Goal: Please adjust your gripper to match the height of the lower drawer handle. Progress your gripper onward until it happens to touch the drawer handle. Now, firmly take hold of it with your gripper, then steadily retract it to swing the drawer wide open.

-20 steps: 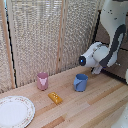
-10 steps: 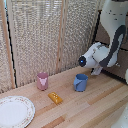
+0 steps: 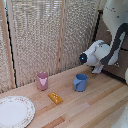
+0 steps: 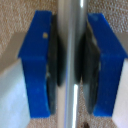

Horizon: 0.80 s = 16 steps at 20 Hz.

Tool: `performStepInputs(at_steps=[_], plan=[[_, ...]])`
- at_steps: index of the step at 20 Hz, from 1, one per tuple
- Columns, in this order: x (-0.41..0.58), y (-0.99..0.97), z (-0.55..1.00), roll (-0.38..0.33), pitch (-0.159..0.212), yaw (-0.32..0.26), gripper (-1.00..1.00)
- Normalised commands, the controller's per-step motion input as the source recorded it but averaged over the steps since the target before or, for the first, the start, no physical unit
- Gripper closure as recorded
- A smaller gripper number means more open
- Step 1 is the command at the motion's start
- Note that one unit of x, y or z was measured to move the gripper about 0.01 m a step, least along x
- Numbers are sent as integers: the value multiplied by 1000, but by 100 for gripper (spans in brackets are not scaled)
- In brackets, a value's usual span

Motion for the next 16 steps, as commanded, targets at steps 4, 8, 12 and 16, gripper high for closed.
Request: performStepInputs(at_steps=[4, 8, 12, 16], plan=[[157, 535, 124, 328, 35, -70, 100], [190, 548, 130, 321, 29, -78, 100], [183, 557, 133, 320, 14, -79, 100], [208, 614, 16, 286, 37, -75, 100]])
